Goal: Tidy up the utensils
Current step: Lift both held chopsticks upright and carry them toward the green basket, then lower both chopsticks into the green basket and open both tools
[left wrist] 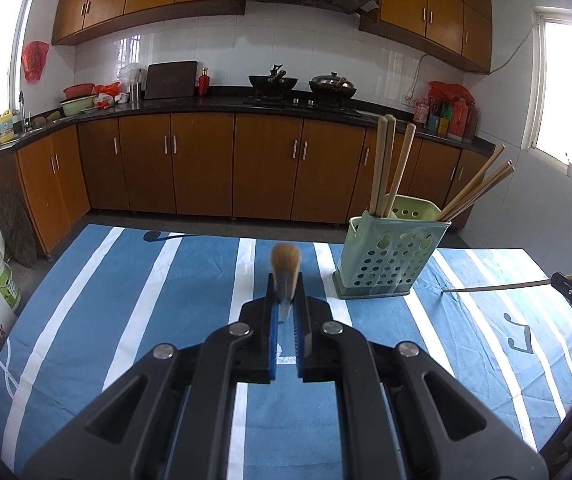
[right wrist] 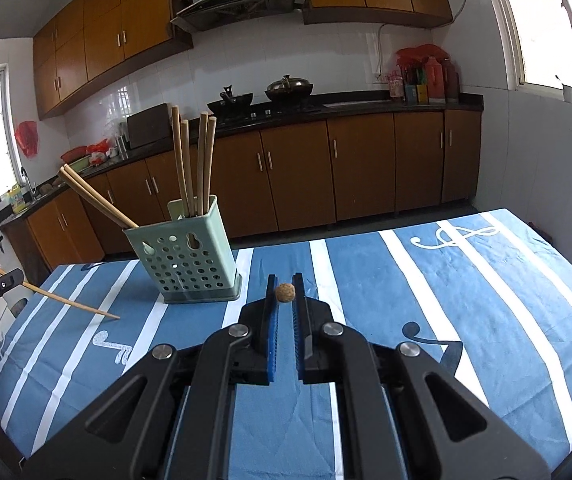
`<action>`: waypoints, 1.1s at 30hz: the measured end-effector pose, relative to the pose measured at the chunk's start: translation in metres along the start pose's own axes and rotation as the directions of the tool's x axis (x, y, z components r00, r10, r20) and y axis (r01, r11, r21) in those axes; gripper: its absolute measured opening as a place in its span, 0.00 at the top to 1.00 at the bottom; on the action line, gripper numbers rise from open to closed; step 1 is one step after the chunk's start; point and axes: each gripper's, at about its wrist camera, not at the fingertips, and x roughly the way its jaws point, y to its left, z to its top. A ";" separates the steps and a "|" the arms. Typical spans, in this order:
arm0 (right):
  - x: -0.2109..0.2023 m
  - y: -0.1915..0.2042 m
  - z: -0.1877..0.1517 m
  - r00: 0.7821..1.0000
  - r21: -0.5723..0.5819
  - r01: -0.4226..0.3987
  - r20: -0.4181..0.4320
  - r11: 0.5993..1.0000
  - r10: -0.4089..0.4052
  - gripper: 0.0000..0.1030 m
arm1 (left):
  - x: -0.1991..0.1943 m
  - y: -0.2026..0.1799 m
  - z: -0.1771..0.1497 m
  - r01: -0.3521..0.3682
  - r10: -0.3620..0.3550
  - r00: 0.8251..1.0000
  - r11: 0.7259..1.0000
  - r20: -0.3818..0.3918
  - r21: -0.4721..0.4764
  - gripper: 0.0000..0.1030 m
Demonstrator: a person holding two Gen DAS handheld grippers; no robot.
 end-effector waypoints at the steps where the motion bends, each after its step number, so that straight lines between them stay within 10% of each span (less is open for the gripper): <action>1: -0.001 0.001 0.002 1.000 -0.001 -0.001 0.006 1.000 0.001 0.93 | -0.001 0.000 0.001 0.001 -0.001 1.000 1.000 0.004 0.002 0.93; 15: -0.029 0.015 0.049 0.990 -0.005 -0.082 0.119 0.997 0.082 0.93 | -0.029 -0.032 0.036 0.092 -0.098 0.992 0.993 0.079 0.078 0.93; 33: -0.042 0.064 0.129 0.894 -0.046 -0.222 0.390 0.974 0.222 0.93 | -0.043 -0.104 0.123 0.184 -0.218 0.945 0.971 0.243 0.155 0.93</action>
